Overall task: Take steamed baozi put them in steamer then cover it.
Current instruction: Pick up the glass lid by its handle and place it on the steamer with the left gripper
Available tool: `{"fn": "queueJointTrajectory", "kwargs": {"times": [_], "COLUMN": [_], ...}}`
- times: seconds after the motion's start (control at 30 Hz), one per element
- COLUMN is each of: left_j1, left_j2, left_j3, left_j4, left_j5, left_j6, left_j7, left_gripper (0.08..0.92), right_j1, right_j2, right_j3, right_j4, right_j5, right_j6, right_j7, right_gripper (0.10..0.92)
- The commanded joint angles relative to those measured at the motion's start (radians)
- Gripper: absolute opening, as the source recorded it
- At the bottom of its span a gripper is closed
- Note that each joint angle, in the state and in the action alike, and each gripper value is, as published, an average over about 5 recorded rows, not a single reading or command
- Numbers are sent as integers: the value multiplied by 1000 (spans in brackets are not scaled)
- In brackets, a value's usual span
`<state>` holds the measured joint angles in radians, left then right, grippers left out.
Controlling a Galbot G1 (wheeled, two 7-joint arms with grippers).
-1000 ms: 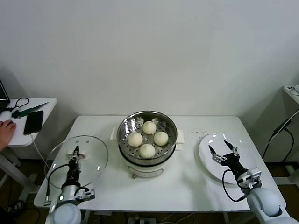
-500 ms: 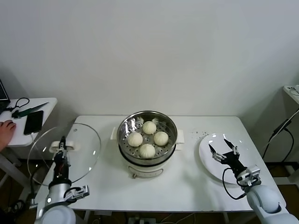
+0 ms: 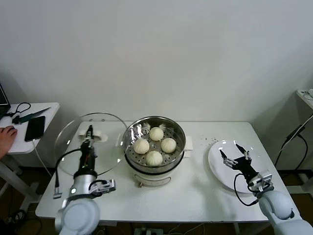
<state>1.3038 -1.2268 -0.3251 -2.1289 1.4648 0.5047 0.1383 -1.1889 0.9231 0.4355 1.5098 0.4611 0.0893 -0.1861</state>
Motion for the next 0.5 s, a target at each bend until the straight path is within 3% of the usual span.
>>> {"fn": "queueJointTrajectory", "kwargs": {"times": [0.03,0.2,0.5], "left_j1": [-302,-368,-370], "left_j2": [-80,-170,-282], "left_j3": [346,388,414], "left_j4": [132,235,369], "left_j5": [115,138,133], "left_j6": [126,170,215], "left_j7": [214,192,80], "left_gripper": [146,146,146], "right_j1": [23,26,20], "right_j2": [-1,3,12], "right_j3": [-6,-8,0], "right_j4": [-36,-28,-25], "right_j5": [-20,-22,-26], "right_j6": [9,8,12], "right_j7": [-6,-8,-10], "right_gripper": [823,823,823]}}
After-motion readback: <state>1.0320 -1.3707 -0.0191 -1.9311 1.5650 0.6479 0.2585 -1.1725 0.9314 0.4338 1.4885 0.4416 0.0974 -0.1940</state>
